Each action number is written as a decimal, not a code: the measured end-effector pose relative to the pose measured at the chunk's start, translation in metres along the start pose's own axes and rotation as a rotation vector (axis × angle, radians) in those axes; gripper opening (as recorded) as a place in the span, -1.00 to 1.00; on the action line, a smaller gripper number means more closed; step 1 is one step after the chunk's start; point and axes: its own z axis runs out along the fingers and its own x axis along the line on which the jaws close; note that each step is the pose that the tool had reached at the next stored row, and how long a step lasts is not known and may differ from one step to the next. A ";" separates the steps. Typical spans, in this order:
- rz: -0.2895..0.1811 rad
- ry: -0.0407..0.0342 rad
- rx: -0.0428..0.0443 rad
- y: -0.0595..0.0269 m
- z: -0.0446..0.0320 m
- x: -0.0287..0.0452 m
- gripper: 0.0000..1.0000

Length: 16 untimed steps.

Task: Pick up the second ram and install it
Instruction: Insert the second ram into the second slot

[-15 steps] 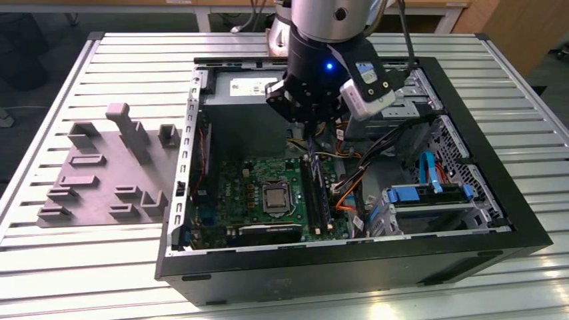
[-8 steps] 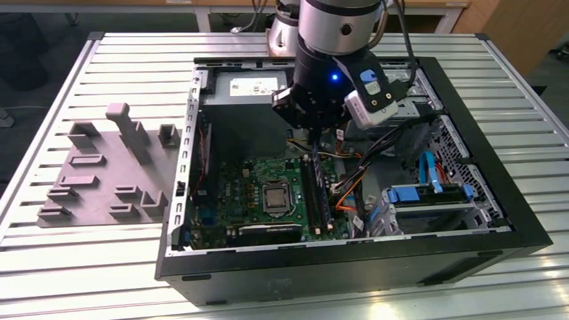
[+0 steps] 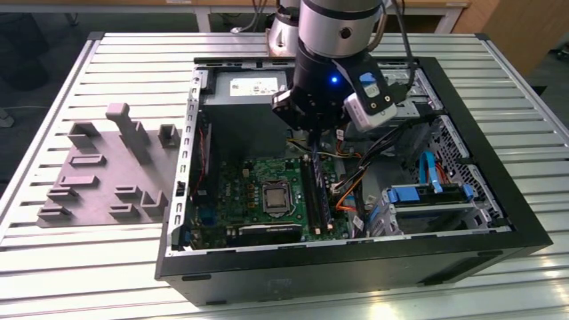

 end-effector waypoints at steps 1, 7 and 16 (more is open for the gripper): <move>0.000 0.0003 0.0000 0.0000 0.0018 -0.0001 -0.73; -0.006 0.0063 0.0002 -0.0004 0.0127 -0.0003 -0.73; -0.012 0.0105 0.0081 -0.0021 0.0206 -0.0003 -0.73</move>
